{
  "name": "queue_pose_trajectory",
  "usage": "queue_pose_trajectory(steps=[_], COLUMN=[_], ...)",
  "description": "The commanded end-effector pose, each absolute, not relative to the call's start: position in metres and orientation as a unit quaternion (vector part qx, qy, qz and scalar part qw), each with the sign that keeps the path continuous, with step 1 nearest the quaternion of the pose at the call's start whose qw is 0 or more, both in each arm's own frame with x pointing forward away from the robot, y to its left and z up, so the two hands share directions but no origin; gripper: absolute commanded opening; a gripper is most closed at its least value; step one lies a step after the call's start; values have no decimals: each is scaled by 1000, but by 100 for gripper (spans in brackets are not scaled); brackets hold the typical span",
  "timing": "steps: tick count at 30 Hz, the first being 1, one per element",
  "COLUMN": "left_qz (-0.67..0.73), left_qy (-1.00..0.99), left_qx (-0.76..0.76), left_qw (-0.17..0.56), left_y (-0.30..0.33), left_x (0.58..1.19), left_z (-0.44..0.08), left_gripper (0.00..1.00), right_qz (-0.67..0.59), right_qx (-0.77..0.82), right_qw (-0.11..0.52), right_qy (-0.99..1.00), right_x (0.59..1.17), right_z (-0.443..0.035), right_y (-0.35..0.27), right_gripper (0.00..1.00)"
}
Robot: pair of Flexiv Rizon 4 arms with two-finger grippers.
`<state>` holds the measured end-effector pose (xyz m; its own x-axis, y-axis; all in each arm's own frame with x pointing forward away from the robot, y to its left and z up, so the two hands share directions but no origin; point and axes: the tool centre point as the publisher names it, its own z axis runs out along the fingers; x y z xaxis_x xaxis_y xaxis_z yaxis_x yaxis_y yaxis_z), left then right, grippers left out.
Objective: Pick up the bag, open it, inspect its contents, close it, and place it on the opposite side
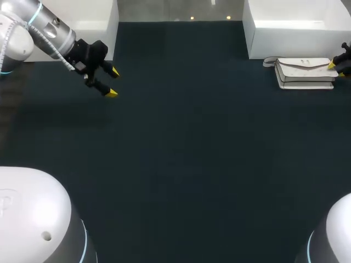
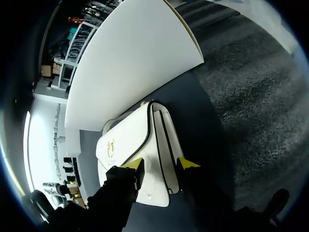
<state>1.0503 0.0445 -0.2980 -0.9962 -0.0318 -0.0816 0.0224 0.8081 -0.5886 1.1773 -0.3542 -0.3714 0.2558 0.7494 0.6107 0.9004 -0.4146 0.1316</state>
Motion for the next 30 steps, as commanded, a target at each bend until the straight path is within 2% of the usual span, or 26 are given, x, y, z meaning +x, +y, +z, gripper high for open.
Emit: queue_pose_trajectory(steps=[1,10,11,13,30], left_qz=[-311,-311,-311,-311,-311], left_qy=[949,949,949,949,949], left_qx=[-2,-2,-2,-2,-2], left_qw=[45,45,45,45,45], left_y=[45,45,45,45,45], left_x=[1051,1051,1051,1051,1051], left_z=[-299,-299,-299,-299,-299], left_gripper=[100,100,100,100,100], right_qz=[-247,-258,-259,-261,-309], right_qx=[-759,-757,-757,-756,-721], right_qw=[224,227,227,228,260], right_qy=[-560,-556,-555,-555,-563], right_x=[1187,1191,1191,1190,1160], right_z=[-376,-371,-371,-370,-364], right_y=[-360,-362,-362,-362,-325], right_gripper=[37,25,14,0,0])
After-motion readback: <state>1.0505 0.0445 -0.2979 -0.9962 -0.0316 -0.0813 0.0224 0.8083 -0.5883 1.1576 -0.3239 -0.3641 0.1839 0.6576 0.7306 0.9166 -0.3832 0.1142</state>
